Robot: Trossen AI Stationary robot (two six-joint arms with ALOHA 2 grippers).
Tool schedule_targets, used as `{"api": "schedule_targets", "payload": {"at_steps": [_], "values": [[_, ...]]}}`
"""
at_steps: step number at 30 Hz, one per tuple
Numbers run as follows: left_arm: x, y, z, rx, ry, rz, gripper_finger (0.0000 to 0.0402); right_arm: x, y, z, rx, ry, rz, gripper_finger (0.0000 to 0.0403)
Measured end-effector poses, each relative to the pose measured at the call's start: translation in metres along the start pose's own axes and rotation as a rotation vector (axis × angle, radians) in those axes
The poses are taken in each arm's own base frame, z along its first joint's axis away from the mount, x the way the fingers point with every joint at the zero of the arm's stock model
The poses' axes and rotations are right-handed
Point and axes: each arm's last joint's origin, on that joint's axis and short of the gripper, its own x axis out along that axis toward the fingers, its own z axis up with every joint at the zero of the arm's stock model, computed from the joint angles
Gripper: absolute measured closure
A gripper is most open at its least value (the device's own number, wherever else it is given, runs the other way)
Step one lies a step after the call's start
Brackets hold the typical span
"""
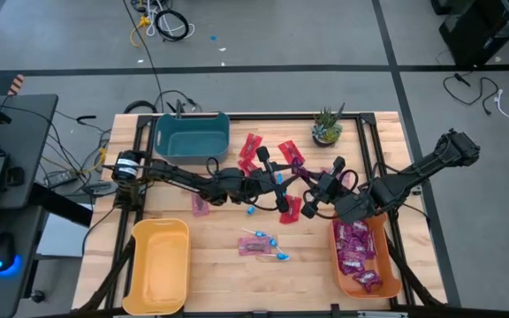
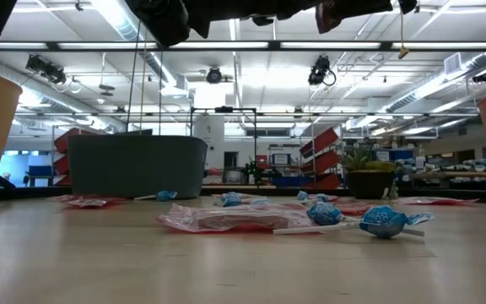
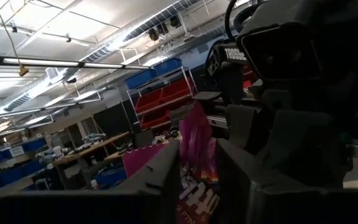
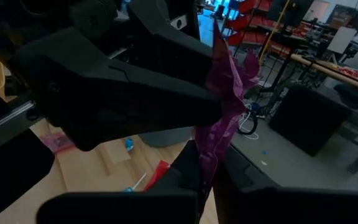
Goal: Sort candy
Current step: Put the purple candy into the orange bin
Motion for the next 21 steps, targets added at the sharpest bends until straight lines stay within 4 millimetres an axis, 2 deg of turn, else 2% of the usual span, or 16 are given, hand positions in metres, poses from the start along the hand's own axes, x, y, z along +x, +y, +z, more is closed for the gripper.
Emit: {"api": "schedule_targets", "payload": {"at_steps": [6, 11, 21], "values": [[-0.0001, 0.0012, -0.0005, 0.001, 0.022, 0.044, 0.0233, 0.0001, -0.0002, -0.0001, -0.001, 0.000, -0.003, 0.0395], [-0.0003, 0.0028, -0.0004, -0.002, 0.043, 0.098, 0.0201, 0.0001, -0.0008, 0.0000, 0.006, -0.005, -0.024, 0.0397], [-0.0011, 0.0031, 0.0006, -0.005, 0.052, 0.135, 0.0183, -0.0021, -0.0052, -0.0022, 0.039, 0.012, -0.036, 0.0398]]}}
